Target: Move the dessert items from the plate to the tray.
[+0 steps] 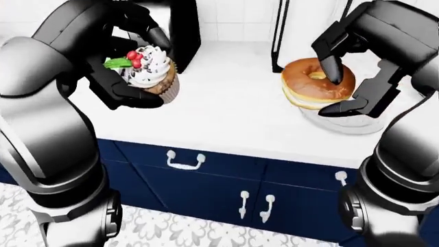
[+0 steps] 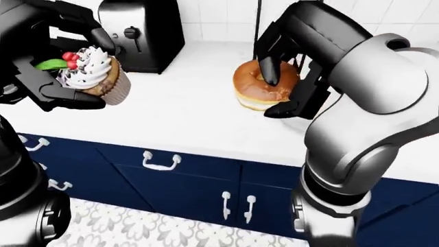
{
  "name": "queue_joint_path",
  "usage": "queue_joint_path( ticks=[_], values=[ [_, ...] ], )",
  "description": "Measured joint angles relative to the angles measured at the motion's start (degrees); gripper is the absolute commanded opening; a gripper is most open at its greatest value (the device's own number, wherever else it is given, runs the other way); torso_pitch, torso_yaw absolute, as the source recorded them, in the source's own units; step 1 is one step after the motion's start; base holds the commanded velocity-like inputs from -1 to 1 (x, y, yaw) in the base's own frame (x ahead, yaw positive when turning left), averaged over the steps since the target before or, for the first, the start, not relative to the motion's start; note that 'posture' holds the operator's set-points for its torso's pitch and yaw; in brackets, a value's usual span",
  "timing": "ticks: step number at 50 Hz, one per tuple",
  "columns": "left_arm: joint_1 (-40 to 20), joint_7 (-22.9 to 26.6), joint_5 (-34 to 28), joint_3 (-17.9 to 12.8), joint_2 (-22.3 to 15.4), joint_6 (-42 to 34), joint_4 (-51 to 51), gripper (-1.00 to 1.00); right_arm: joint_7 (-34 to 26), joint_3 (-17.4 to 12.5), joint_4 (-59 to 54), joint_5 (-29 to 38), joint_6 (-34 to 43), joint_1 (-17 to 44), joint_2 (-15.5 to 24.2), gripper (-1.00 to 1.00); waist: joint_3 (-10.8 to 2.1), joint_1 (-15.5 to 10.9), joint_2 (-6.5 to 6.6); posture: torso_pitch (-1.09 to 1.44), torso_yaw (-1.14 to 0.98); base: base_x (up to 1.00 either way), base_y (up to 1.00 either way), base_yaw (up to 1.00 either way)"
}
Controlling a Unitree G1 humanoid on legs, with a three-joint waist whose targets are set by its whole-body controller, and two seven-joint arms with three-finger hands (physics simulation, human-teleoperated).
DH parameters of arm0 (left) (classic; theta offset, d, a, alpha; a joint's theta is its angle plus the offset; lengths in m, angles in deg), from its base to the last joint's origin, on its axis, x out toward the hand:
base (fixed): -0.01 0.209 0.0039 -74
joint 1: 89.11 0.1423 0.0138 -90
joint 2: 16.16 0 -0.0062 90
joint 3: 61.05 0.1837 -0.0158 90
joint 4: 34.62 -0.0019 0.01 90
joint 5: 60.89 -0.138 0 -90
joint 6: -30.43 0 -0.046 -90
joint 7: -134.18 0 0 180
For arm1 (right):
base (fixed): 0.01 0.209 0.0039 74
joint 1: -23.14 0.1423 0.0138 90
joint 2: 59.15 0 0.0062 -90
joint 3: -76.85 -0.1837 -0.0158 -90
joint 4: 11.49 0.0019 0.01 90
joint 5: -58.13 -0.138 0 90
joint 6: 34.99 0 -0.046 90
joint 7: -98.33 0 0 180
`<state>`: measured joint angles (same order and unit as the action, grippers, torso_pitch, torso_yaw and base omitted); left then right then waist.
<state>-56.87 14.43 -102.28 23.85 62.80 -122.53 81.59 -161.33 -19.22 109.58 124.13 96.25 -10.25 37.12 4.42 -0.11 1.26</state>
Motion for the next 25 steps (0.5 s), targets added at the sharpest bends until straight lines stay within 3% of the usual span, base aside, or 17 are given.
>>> queue_joint_path(
  ticks=[6,9,10,12,15,17,19,25],
  values=[
    [1.4,-0.3,-0.1,-0.3,1.4,1.3,1.2,-1.0,1.8,-0.9,0.1,0.6,-0.6,0.0,-0.1,-1.0,-0.41,1.8,-2.76,0.0,0.0,0.0,1.0,0.0],
    [2.4,0.6,0.3,0.6,1.1,0.6,1.1,-1.0,1.9,-0.5,-0.4,0.8,-0.1,-1.0,-0.9,-1.0,-1.87,1.3,-3.66,0.0,0.0,0.0,1.0,0.0],
    [1.8,0.9,0.3,0.4,0.8,0.4,1.0,-1.0,2.0,-0.2,-0.5,0.8,-0.1,-0.5,-1.0,-1.0,-1.93,1.0,-3.39,0.0,0.0,0.0,1.0,0.0],
    [0.7,0.7,0.1,-0.3,0.4,0.7,1.2,-1.0,2.3,0.1,-0.1,0.8,-0.3,0.1,-1.2,-1.0,-1.24,0.8,-1.61,0.0,0.0,0.0,1.0,0.0],
    [0.3,0.3,-0.8,-0.8,-0.1,0.5,1.6,-1.0,1.5,0.4,0.2,1.2,-0.1,1.5,-1.2,-1.0,-1.32,0.3,2.9,0.0,0.0,0.0,1.0,0.0],
    [1.0,0.7,-1.5,-0.9,-0.1,-0.4,1.0,-1.0,0.8,1.4,0.2,1.1,-0.1,0.8,-2.0,-1.0,-0.16,-0.7,2.62,0.0,0.0,0.0,1.0,0.0],
    [0.3,1.4,-1.8,-0.3,-0.3,-1.3,0.5,-1.0,0.3,1.7,-0.2,0.8,0.0,0.7,-2.1,-1.0,-0.18,-0.7,2.45,0.0,0.0,0.0,1.0,0.0],
    [-1.2,1.8,-2.3,0.1,0.7,-0.5,1.6,-1.0,0.8,0.5,0.1,1.8,0.3,3.1,-1.7,-1.0,0.22,0.1,-0.66,0.0,0.0,0.0,1.0,0.0]
  ],
)
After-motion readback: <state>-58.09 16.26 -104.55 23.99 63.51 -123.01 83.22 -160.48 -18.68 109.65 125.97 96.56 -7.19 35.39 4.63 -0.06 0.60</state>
